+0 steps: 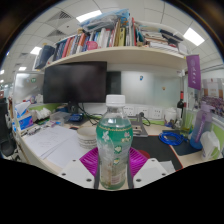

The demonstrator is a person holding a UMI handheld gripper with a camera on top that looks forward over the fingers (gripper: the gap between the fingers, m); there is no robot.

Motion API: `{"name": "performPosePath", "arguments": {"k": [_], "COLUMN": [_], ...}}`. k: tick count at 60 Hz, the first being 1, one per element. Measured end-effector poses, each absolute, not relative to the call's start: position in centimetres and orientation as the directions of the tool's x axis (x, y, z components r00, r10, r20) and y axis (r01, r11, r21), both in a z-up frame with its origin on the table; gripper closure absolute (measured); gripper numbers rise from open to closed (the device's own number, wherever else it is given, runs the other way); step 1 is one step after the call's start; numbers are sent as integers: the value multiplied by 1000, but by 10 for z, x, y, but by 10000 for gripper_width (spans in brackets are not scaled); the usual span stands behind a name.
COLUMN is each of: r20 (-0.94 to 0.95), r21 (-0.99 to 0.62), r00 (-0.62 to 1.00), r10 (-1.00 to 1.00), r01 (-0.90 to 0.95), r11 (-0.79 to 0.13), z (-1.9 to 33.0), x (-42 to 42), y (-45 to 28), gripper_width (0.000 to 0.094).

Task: Pour water

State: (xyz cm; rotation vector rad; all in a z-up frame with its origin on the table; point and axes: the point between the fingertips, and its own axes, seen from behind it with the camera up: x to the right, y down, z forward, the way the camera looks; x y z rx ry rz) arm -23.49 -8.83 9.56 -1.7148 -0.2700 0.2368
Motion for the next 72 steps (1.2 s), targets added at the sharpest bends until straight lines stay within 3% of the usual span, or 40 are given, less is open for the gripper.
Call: {"name": "performPosePath", "arguments": {"k": [8,16,26,34,43,59,72], "r20": [12,80,388,673,869,918,864], "r21": [-985,-975,-887,-659,-313,173,379], "r00": [946,943,863,638,288,-201,-406], "r10": [324,324,323,374,403,341,299], "r01": [68,141,445,747,950,979,914], "r11": [-161,-172,-125,-88,-2,112,145], "z": [95,101,128,128,125,143,144], "x": [-235,-230,-214,-205,-201,-208,-223], "y": [-85,-79,-46,-8,24,61,66], "gripper_width": [624,624,625,627,626,625,625]}}
